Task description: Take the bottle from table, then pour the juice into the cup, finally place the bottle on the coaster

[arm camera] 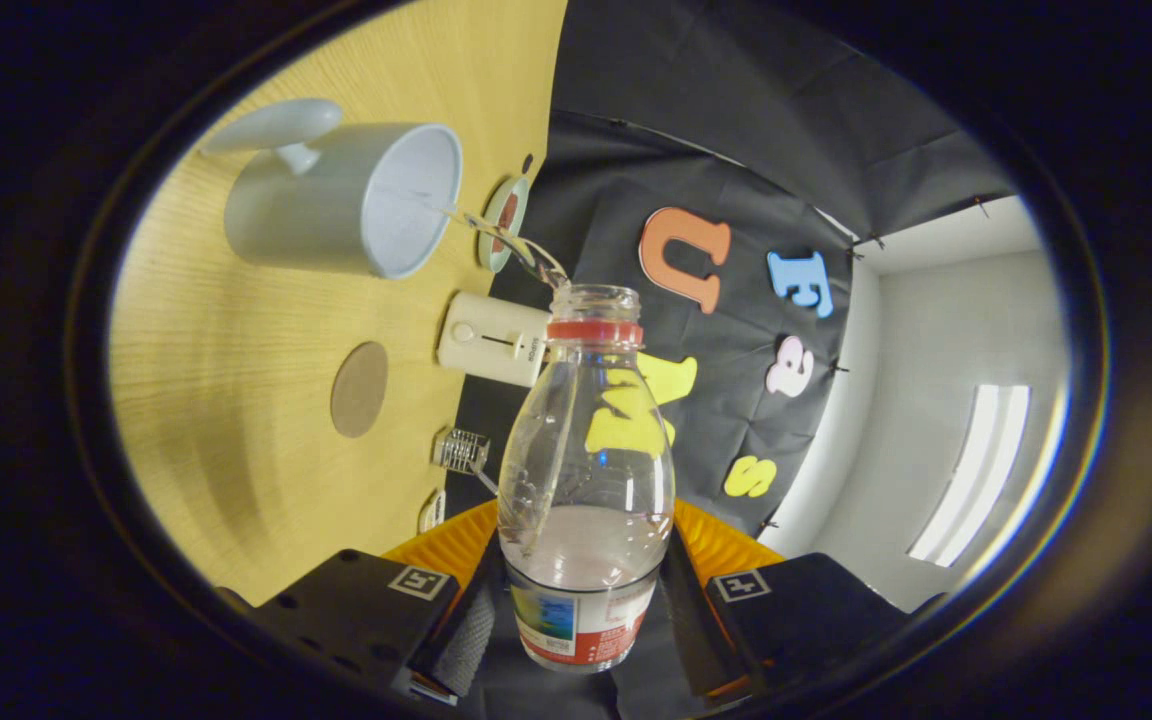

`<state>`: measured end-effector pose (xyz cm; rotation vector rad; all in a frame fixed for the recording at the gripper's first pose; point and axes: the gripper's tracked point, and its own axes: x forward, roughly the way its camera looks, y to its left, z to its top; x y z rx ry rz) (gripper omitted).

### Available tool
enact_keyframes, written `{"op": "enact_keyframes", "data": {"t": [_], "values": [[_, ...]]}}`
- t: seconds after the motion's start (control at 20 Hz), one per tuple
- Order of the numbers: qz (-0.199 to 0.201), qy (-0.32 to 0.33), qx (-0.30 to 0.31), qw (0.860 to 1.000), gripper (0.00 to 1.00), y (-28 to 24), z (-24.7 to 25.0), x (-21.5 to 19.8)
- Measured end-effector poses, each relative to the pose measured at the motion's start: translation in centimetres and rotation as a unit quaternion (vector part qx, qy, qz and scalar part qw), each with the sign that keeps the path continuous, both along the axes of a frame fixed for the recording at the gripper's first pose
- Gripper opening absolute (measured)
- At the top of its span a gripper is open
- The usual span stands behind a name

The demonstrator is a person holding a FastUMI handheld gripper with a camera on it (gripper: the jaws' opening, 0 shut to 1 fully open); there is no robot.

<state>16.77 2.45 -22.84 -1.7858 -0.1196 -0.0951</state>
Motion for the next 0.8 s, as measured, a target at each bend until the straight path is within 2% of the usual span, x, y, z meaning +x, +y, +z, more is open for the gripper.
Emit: {"op": "enact_keyframes", "data": {"t": [0.8], "values": [[-0.010,0.011,-0.033,0.999,0.81,-0.06,-0.18,-0.23]]}}
